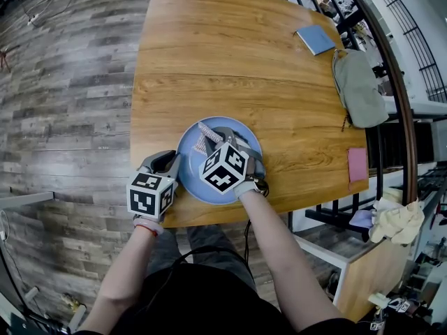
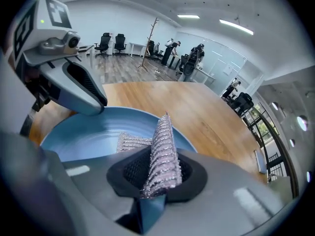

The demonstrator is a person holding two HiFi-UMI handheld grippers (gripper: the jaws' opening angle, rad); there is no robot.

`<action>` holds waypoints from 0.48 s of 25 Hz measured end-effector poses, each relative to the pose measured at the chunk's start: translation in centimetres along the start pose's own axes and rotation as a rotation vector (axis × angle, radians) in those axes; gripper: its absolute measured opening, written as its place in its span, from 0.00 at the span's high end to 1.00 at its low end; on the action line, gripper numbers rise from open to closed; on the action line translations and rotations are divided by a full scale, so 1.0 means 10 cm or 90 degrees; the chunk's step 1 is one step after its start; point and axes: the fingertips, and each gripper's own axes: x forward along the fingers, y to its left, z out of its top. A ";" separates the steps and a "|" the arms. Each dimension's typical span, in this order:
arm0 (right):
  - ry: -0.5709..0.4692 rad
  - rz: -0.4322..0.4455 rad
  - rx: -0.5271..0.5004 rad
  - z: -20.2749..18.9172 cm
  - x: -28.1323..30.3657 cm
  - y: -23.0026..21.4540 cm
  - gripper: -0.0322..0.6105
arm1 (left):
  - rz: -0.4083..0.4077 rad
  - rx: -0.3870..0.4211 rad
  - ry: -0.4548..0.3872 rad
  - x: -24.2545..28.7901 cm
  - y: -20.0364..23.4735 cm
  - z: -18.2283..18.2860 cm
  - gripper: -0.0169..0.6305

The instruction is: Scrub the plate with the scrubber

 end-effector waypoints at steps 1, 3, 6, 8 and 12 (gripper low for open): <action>0.004 -0.008 0.009 -0.03 -0.01 -0.04 0.86 | 0.000 0.000 0.000 0.00 0.00 0.00 0.91; 0.011 -0.021 0.021 -0.08 -0.03 -0.09 0.86 | 0.001 0.000 -0.001 -0.01 0.00 0.00 0.91; 0.017 -0.037 0.021 -0.14 -0.07 -0.09 0.86 | 0.001 0.003 0.000 -0.01 0.01 -0.01 0.91; 0.020 -0.043 0.018 -0.18 -0.10 -0.07 0.86 | 0.001 0.005 0.001 -0.01 0.01 -0.01 0.91; 0.025 -0.042 0.011 -0.28 -0.18 -0.01 0.86 | 0.001 0.008 0.003 0.00 0.01 0.00 0.91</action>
